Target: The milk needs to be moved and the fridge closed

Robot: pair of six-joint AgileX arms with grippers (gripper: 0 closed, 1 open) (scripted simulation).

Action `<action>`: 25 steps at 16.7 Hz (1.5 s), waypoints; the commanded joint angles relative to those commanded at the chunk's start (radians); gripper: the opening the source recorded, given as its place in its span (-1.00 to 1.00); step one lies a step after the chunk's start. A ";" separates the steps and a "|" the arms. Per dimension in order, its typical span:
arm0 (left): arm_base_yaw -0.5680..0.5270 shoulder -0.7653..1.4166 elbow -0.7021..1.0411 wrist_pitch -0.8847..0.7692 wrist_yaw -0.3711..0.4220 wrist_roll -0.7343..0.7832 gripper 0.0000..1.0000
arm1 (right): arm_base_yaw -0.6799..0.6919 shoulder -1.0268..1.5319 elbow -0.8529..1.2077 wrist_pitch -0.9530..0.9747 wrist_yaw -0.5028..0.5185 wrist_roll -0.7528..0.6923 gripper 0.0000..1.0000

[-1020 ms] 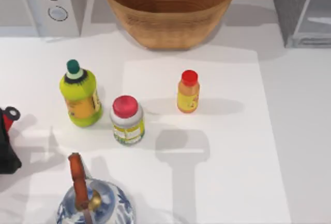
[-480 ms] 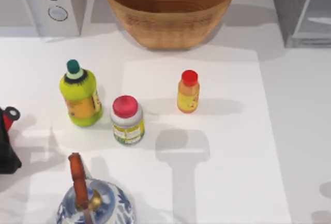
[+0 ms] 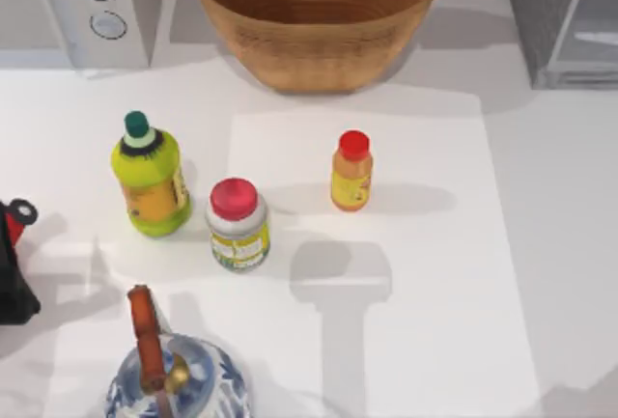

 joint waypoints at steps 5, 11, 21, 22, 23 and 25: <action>0.000 0.000 0.000 0.000 0.000 0.000 1.00 | -0.396 0.464 0.111 0.012 -0.199 -0.431 1.00; 0.000 0.000 0.000 0.000 0.000 0.000 1.00 | -0.725 0.854 0.187 0.050 -0.352 -0.783 1.00; 0.000 0.000 0.000 0.000 0.000 0.000 1.00 | -0.779 0.938 0.202 0.076 -0.383 -0.844 1.00; 0.000 0.000 0.000 0.000 0.000 0.000 1.00 | -0.758 0.942 0.207 0.097 -0.385 -0.822 1.00; 0.000 0.000 0.000 0.000 0.000 0.000 1.00 | -0.727 0.946 0.214 0.126 -0.388 -0.791 1.00; 0.000 0.000 0.000 0.000 0.000 0.000 1.00 | -0.634 0.954 0.233 0.213 -0.390 -0.694 1.00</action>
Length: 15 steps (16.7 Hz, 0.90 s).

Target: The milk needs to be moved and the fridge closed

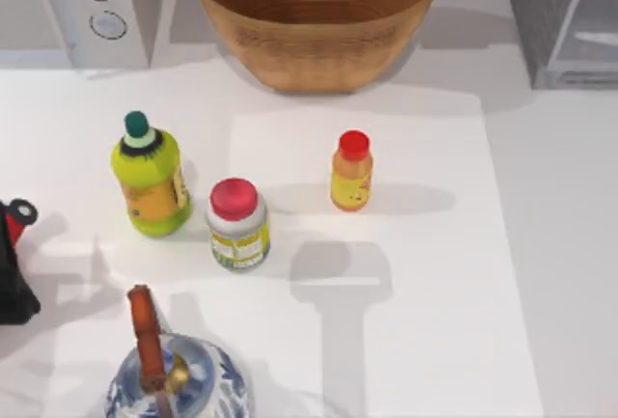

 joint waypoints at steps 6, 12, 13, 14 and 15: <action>0.000 0.000 0.000 0.000 0.000 0.000 1.00 | 0.364 0.017 0.036 0.421 0.043 0.525 1.00; 0.000 0.000 0.000 0.000 0.000 0.000 1.00 | 0.641 0.009 -0.014 0.858 0.146 1.062 1.00; 0.000 0.000 0.000 0.000 0.000 0.000 1.00 | 0.666 0.006 -0.027 0.912 0.161 1.118 1.00; 0.000 0.000 0.000 0.000 0.000 0.000 1.00 | 0.686 0.004 -0.039 0.956 0.174 1.163 1.00; 0.000 0.000 0.000 0.000 0.000 0.000 1.00 | 0.701 0.002 -0.050 0.989 0.185 1.198 1.00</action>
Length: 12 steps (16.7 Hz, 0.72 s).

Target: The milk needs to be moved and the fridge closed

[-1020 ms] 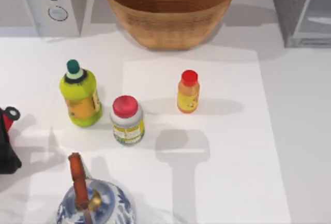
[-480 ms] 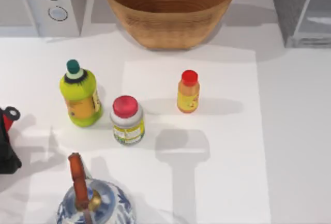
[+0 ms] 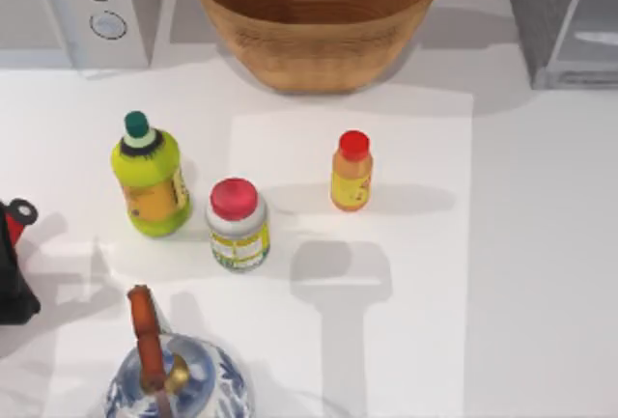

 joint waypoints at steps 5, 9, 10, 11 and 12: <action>0.000 0.000 0.000 0.000 0.000 0.000 1.00 | 0.018 -0.004 -0.015 0.038 0.014 0.040 1.00; 0.000 0.000 0.000 0.000 0.000 0.000 1.00 | 0.036 -0.005 -0.033 0.051 0.043 0.069 1.00; 0.000 0.000 0.000 0.000 0.000 0.000 1.00 | 0.063 -0.007 -0.050 0.061 0.069 0.092 1.00; 0.000 0.000 0.000 0.000 0.000 0.000 1.00 | 0.099 -0.011 -0.069 0.073 0.100 0.120 1.00; 0.000 0.000 0.000 0.000 0.000 0.000 1.00 | 0.146 -0.017 -0.087 0.087 0.135 0.150 1.00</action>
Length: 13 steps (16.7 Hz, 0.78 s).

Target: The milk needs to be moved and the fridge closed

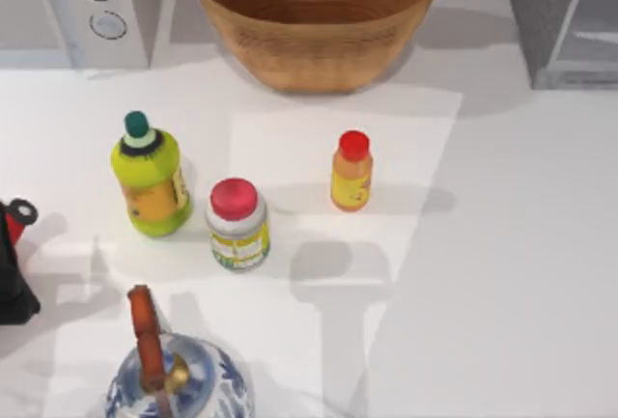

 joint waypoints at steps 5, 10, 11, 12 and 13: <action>0.000 0.000 0.000 0.000 0.000 0.000 1.00 | 0.337 -0.059 -0.073 0.108 0.209 0.199 1.00; 0.000 0.000 0.000 0.000 0.000 0.000 1.00 | 0.646 -0.152 -0.149 0.238 0.452 0.403 1.00; 0.000 0.000 0.000 0.000 0.000 0.000 1.00 | 0.690 -0.165 -0.168 0.258 0.495 0.436 1.00; 0.000 0.000 0.000 0.000 0.000 0.000 1.00 | 0.725 -0.175 -0.186 0.276 0.534 0.464 1.00; 0.000 0.000 0.000 0.000 0.000 0.000 1.00 | 0.752 -0.183 -0.203 0.290 0.565 0.488 1.00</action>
